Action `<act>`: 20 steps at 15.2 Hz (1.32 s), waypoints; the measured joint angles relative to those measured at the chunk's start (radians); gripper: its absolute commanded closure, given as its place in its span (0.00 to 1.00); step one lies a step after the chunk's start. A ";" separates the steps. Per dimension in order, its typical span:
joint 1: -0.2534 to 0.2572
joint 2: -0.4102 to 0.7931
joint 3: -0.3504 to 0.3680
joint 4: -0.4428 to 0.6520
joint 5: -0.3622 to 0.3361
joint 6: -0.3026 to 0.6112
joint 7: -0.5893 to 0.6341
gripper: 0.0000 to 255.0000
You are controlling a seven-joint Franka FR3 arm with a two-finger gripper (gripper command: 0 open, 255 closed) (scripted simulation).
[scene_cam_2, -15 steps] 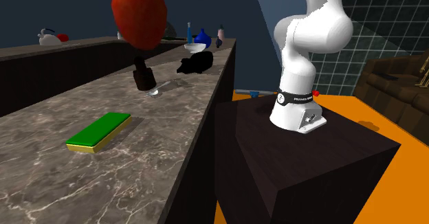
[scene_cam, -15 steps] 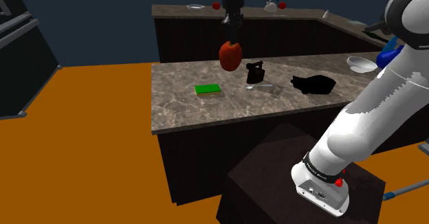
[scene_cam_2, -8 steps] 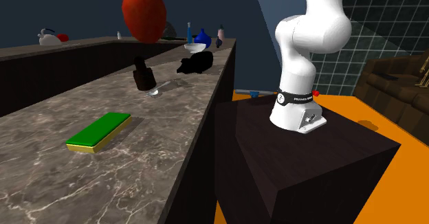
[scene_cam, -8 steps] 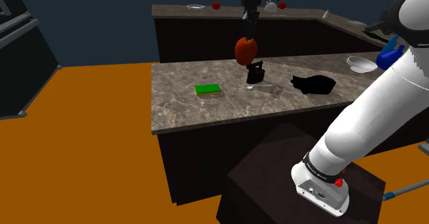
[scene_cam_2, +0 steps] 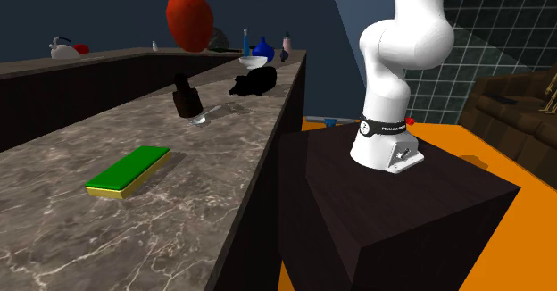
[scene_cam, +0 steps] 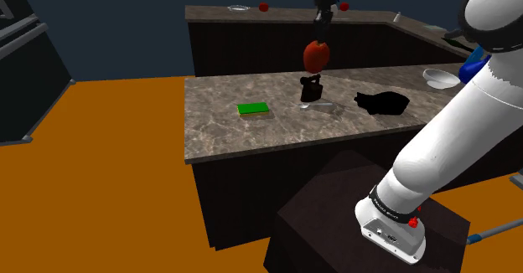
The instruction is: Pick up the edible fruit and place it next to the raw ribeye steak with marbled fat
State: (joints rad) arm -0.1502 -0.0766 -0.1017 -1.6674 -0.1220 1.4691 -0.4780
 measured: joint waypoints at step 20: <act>-0.281 0.393 -0.221 0.488 0.062 -0.043 -0.492 1.00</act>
State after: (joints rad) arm -0.4315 0.3161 -0.3226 -1.1796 -0.0596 1.4259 -0.9701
